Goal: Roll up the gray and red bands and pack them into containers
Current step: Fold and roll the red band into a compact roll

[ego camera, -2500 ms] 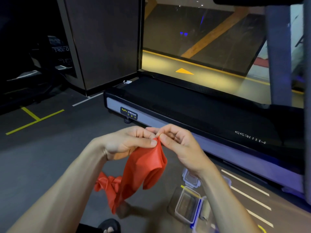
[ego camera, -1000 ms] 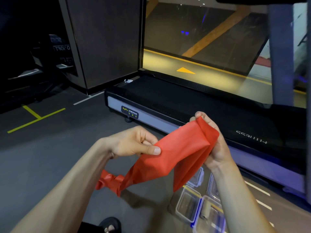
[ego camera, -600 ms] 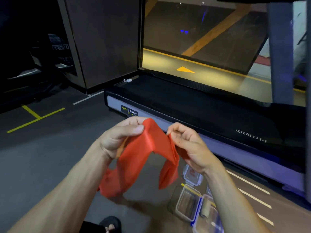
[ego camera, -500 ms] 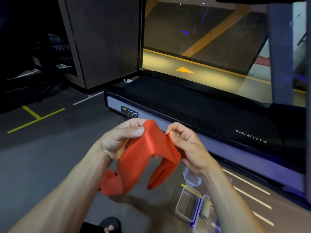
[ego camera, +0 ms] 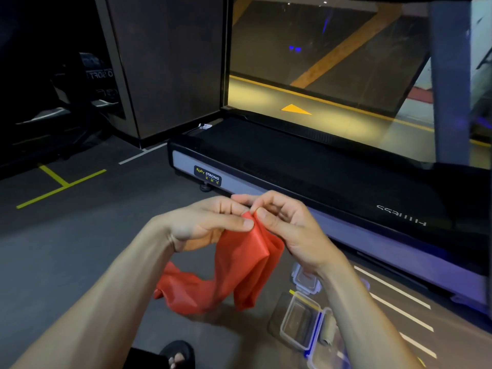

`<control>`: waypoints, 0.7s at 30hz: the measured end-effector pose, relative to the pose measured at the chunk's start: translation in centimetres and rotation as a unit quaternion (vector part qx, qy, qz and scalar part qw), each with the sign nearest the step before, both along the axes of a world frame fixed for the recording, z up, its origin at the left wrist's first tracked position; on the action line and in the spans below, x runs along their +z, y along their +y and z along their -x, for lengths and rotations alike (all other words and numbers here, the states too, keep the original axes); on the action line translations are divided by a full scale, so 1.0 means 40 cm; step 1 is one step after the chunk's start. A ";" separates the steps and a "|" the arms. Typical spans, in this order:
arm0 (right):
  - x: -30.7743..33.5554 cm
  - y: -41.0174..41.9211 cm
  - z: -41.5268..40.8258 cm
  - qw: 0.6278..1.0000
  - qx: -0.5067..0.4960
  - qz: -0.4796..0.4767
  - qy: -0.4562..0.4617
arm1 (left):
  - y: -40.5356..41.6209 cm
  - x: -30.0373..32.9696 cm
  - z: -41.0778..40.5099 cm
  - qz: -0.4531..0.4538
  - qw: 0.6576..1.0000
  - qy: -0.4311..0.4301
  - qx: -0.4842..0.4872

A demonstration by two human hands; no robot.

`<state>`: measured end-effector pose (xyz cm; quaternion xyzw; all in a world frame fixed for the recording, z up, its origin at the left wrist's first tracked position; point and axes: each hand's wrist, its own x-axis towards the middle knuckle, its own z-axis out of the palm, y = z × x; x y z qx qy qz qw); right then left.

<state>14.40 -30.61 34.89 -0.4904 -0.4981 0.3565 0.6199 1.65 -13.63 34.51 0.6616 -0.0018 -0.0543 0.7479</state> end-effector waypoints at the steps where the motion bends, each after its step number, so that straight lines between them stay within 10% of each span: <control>1: 0.002 -0.002 -0.001 1.000 0.000 0.004 -0.008 | -0.004 0.004 0.000 -0.008 1.000 0.002 -0.001; 14: 0.013 -0.029 -0.046 0.978 -0.026 0.097 -0.182 | 0.003 0.007 0.000 -0.131 0.990 0.013 -0.039; 21: 0.014 -0.039 -0.062 0.991 0.001 -0.014 0.135 | 0.007 -0.019 -0.002 -0.222 0.972 0.023 -0.077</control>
